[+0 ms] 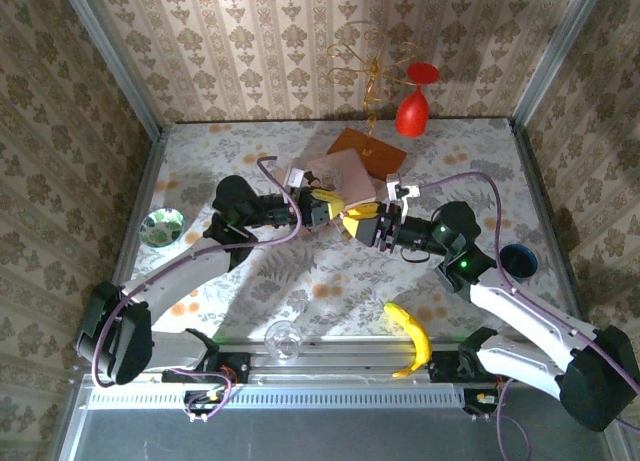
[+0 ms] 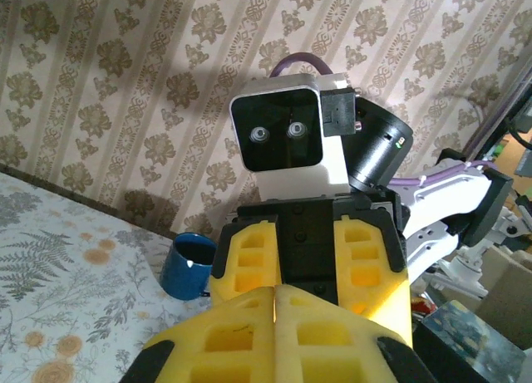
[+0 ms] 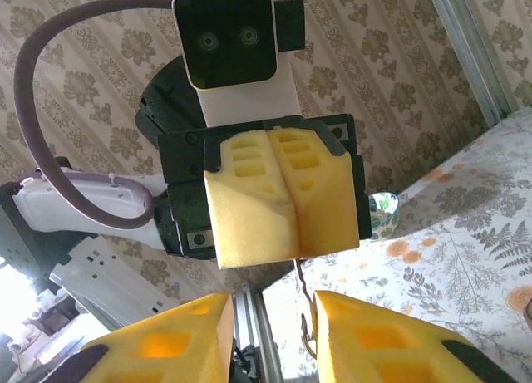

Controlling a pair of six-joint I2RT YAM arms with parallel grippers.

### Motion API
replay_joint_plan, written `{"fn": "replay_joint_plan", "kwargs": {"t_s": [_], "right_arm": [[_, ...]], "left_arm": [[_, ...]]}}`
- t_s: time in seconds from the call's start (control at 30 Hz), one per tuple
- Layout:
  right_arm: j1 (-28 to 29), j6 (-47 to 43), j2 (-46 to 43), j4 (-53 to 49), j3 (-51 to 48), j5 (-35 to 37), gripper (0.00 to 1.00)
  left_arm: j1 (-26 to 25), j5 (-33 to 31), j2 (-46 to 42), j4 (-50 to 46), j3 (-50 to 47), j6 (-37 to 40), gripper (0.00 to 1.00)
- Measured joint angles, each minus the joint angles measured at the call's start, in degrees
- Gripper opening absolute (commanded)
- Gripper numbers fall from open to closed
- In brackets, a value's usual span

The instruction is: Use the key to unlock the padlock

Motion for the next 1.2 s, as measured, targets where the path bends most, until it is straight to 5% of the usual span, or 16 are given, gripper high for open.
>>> {"fn": "replay_joint_plan", "kwargs": {"t_s": [0.37,1.2], "right_arm": [[0.0,-1.07,0.22,-0.7,0.07,-0.09,0.18],[0.22,-0.92,1.62,0.48,0.55,-0.87,0.14]], "left_arm": [[0.0,0.63,0.0,1.62,0.0,-1.44,0.0],[-0.04,0.63,0.57,5.6,-0.33,-4.07,0.0]]}}
